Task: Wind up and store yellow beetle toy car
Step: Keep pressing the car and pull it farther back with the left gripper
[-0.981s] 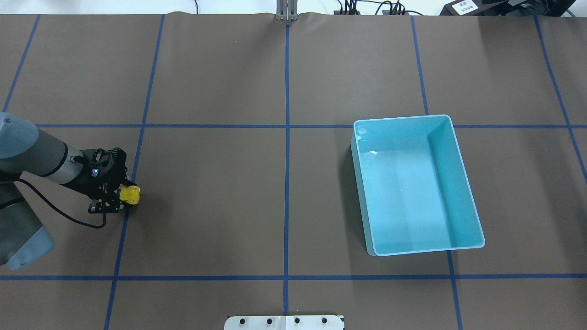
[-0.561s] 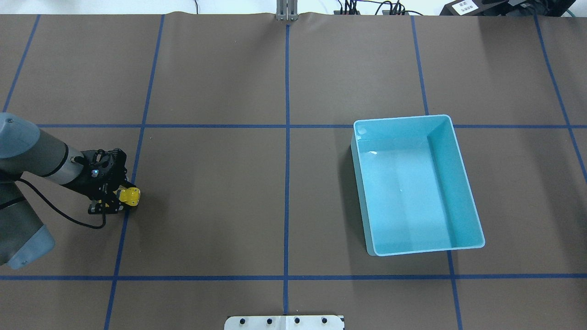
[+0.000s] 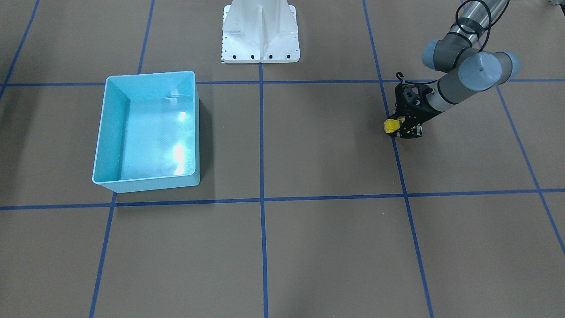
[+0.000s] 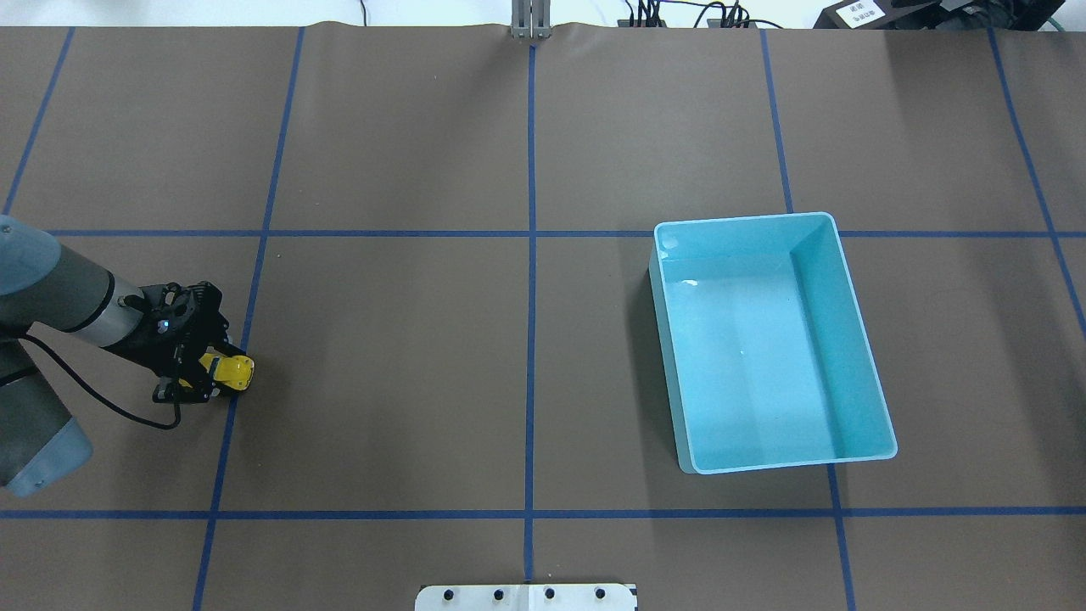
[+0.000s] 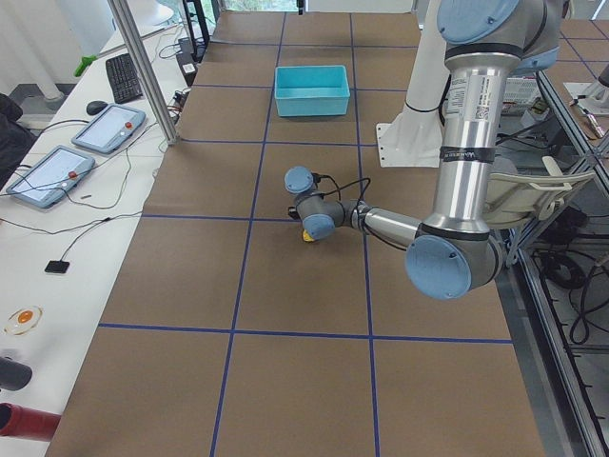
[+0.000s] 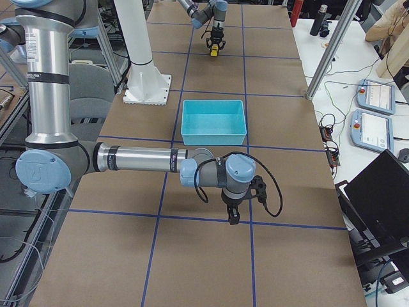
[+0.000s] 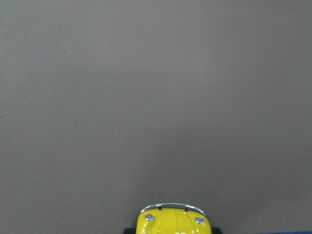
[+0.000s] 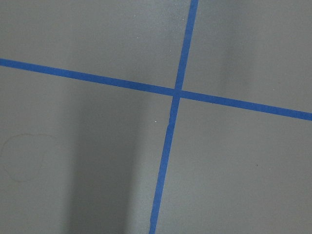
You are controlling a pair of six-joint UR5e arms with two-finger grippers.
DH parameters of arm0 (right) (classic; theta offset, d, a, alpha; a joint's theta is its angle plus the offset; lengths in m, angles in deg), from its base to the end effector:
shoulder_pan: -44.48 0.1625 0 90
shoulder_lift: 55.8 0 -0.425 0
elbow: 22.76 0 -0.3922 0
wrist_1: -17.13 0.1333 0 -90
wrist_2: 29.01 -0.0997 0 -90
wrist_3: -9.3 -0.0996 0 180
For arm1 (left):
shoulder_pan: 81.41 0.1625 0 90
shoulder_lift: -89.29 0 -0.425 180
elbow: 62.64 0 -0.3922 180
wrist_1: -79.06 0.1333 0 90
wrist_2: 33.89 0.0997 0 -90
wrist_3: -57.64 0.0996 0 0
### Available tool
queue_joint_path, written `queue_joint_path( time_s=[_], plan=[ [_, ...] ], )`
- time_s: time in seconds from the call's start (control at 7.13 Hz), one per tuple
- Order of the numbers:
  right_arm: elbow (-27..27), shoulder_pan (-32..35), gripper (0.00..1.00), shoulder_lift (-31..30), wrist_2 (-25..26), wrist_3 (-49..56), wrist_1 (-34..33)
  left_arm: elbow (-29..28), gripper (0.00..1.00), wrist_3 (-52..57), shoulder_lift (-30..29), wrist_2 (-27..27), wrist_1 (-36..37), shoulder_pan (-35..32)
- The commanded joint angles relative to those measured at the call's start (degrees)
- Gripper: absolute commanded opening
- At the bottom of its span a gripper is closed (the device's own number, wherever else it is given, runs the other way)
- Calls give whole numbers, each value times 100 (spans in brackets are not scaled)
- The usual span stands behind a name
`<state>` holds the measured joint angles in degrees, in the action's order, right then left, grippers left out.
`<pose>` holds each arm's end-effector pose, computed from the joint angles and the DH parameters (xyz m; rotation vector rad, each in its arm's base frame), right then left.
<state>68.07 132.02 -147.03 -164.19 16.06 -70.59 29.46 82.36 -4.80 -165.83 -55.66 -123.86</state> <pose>0.0418 -0.4873 0.6570 0.0607 -0.7877 -0.1654 0.3538 -0.4141 0.5135 0.7668 0.9221 1.4464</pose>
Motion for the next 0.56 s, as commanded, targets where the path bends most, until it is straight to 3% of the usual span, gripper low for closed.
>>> queue_joint_path(
  time_s=[0.0, 0.42],
  plan=[
    [-4, 0, 100, 0, -9, 0, 0, -51, 0, 7, 188, -173, -238, -88],
    [-4, 0, 100, 0, -26, 0, 0, -383, 0, 7, 426, -374, -782, -376]
  ],
)
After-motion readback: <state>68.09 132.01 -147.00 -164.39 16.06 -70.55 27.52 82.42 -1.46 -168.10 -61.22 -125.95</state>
